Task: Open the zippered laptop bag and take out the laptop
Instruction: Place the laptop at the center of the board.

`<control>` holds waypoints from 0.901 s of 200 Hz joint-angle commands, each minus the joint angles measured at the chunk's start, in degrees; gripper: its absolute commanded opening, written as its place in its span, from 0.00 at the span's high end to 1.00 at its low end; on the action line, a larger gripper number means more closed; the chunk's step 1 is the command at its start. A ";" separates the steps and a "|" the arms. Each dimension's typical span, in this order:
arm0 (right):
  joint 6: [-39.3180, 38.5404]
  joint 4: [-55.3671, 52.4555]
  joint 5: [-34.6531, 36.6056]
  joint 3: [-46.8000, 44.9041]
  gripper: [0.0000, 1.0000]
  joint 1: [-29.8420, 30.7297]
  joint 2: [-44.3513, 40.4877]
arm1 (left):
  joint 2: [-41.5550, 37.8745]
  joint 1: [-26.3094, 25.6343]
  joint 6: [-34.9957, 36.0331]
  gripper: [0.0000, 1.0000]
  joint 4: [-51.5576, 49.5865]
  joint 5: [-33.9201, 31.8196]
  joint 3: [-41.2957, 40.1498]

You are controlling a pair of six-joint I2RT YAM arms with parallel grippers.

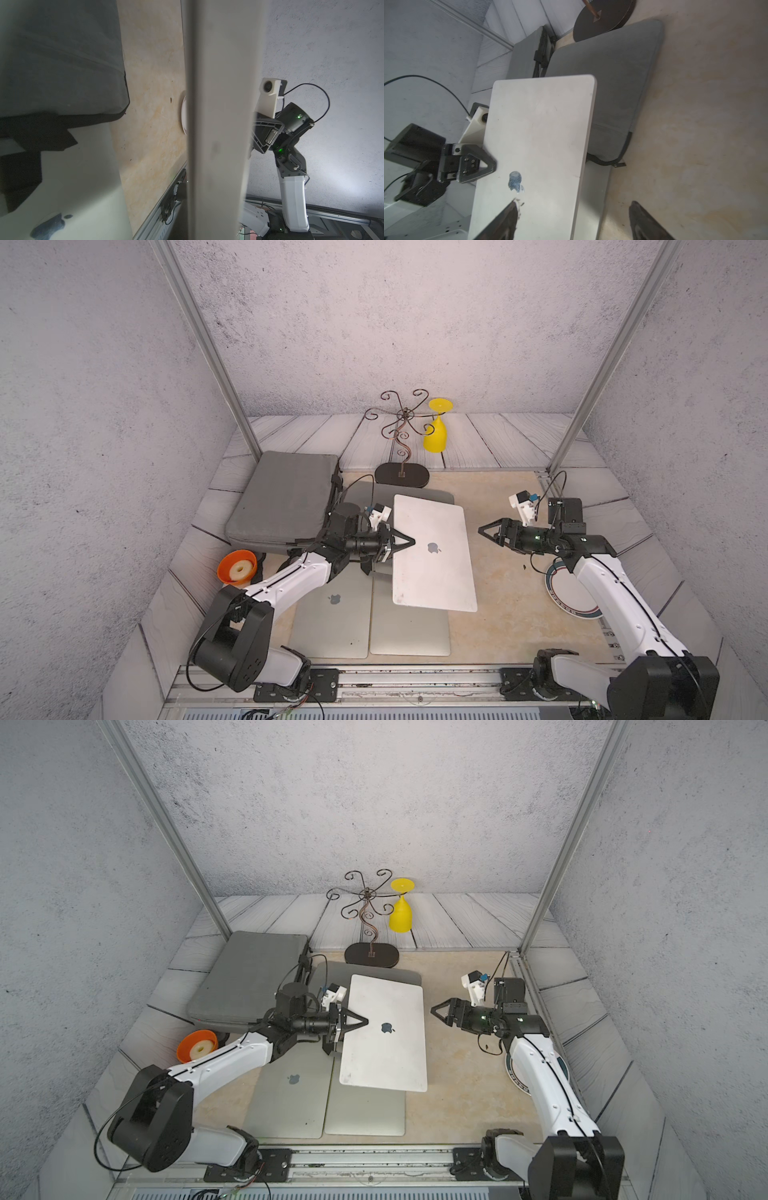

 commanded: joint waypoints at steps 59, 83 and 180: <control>-2.21 -5.66 10.13 -0.26 0.15 -0.91 -5.67 | 0.25 -13.49 -0.04 1.00 17.60 -12.35 -6.01; -0.29 -5.24 9.60 -2.03 0.15 -0.91 -8.03 | 3.35 -16.81 -0.41 1.00 19.33 -14.81 -4.97; 2.95 -7.97 9.48 -6.57 0.14 -0.91 -14.51 | 17.19 -25.39 -2.97 1.00 26.54 -24.58 1.71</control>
